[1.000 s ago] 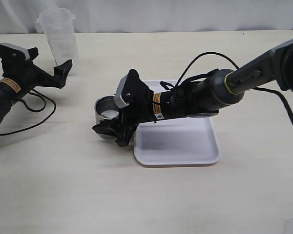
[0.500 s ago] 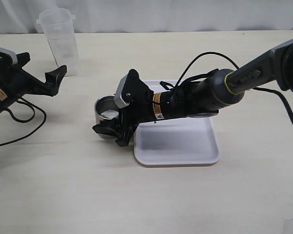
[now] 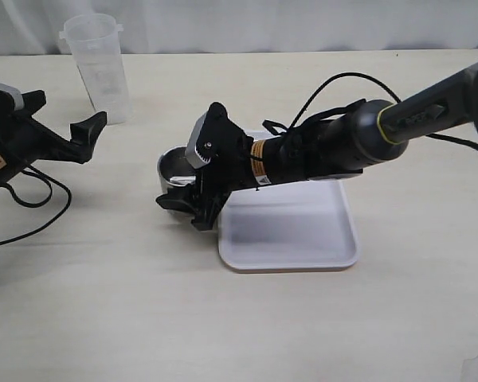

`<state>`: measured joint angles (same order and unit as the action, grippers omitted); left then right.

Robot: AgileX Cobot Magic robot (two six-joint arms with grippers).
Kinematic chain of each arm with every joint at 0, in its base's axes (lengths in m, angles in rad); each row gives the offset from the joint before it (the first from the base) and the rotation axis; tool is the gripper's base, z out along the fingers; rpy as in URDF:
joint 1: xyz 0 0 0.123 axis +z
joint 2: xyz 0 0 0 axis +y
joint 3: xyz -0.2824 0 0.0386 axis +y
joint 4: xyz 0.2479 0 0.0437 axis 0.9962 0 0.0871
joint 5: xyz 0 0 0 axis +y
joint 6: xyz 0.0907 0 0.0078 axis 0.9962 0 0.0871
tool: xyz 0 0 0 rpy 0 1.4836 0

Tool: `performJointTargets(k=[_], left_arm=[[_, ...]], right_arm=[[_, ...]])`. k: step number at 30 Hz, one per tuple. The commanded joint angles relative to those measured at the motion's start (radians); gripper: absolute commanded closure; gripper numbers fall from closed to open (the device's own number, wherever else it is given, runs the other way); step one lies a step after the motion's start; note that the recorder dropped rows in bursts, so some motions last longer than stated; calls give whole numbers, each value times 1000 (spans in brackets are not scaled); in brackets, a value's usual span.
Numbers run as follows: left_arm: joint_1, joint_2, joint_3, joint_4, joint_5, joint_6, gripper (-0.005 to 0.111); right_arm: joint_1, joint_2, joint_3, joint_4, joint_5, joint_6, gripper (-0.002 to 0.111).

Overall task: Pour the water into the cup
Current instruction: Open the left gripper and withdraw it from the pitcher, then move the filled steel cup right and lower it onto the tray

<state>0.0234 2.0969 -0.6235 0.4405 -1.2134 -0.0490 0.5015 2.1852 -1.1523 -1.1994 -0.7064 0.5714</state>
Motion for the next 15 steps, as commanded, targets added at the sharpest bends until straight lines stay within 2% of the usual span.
performJointTargets(k=[1, 10, 15], left_arm=[[1, -8, 4, -8, -8, 3, 3], [1, -8, 4, -8, -8, 3, 3], [1, -8, 4, -8, -8, 3, 3]], right_arm=[[-1, -49, 7, -6, -17, 20, 104], [-9, -79, 30, -21, 51, 20, 104], [-55, -81, 30, -48, 51, 66, 104]])
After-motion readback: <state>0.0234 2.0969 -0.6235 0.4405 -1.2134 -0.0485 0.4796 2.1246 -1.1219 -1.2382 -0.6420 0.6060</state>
